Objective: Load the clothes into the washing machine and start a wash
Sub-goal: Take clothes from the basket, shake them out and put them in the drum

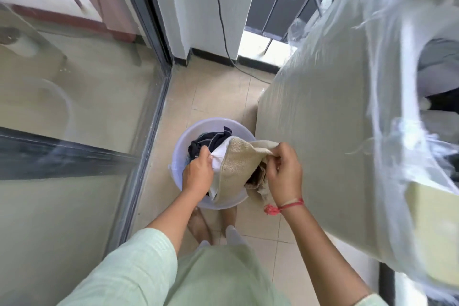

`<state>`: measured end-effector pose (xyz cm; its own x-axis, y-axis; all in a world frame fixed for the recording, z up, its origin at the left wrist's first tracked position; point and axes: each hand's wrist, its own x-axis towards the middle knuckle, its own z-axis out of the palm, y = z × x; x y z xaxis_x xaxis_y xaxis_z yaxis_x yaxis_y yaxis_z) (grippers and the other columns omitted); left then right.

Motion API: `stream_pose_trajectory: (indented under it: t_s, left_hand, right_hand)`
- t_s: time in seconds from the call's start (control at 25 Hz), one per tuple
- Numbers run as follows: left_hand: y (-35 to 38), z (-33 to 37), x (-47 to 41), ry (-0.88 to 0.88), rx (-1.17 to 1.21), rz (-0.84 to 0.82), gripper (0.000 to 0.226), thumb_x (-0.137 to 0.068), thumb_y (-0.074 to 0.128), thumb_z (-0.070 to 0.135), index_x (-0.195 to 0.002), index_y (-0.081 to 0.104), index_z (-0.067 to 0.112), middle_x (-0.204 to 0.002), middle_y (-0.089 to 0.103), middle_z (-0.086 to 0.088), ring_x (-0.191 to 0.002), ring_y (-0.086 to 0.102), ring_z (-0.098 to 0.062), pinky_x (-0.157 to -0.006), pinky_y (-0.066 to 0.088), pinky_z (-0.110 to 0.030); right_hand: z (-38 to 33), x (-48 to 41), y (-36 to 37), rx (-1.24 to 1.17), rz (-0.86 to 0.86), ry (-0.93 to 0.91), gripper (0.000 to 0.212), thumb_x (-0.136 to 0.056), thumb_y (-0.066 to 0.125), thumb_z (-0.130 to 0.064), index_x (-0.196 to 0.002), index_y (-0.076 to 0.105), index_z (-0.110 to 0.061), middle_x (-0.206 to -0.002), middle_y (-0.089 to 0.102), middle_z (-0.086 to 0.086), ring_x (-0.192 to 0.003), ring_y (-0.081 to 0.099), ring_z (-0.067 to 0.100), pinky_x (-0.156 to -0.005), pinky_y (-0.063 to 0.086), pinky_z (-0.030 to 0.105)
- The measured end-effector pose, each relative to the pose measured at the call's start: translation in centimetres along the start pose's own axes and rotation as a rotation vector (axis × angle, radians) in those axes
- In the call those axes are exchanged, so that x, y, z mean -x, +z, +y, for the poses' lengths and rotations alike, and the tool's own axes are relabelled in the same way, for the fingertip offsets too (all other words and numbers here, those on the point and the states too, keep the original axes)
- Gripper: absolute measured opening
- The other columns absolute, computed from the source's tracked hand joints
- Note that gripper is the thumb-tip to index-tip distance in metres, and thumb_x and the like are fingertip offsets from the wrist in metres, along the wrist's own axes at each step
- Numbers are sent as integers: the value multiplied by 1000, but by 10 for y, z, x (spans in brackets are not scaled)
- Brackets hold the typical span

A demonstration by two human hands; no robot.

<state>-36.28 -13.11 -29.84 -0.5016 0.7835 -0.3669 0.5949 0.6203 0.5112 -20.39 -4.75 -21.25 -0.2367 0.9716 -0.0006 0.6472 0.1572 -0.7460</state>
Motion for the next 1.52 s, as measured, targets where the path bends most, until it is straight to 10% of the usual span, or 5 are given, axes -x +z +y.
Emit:
stream_pose_trajectory:
  t_s: [0.36, 0.56, 1.0, 1.24, 1.52]
  left_hand:
    - [-167, 77, 80, 234, 116, 423, 21, -99, 39, 26, -98, 50, 8, -94, 59, -11, -79, 56, -33, -60, 39, -37]
    - [-237, 105, 82, 234, 323, 579, 32, -94, 31, 32, -99, 46, 5, -78, 54, -6, -73, 56, -35, -58, 32, -34]
    - [-187, 126, 134, 590, 533, 207, 100, -66, 60, 73, -143, 12, 32, -152, 12, -2, -141, 15, -7, -112, 23, -19]
    - [-160, 129, 119, 584, 255, 383, 75, -73, 75, 41, -130, 27, 36, -151, 13, -2, -98, 62, -30, -62, 55, -37]
    - [-202, 128, 97, 665, 163, 595, 22, -83, 55, 20, -100, 69, 20, -128, 56, -3, -84, 67, -24, -56, 53, -32]
  right_hand:
    - [-147, -14, -111, -235, 169, -124, 24, -80, 55, 4, -69, 43, -14, -60, 45, -4, -56, 40, 5, -55, 34, 19]
    - [-188, -31, -147, -792, 92, 335, 28, -85, 57, 3, -69, 46, -17, -66, 48, 1, -57, 49, 12, -48, 47, 23]
    - [-253, -27, -162, -1475, -7, 863, 22, -95, 47, -1, -74, 47, -8, -71, 42, 0, -48, 36, 3, -32, 34, 8]
    - [-258, -27, -158, -1467, 10, 883, 26, -97, 43, -1, -72, 48, -7, -70, 46, -2, -35, 47, 1, -31, 34, 9]
    - [-259, -34, -170, -1494, 76, 814, 26, -96, 43, 1, -72, 48, -7, -37, 50, -1, -21, 40, 1, -30, 33, 10]
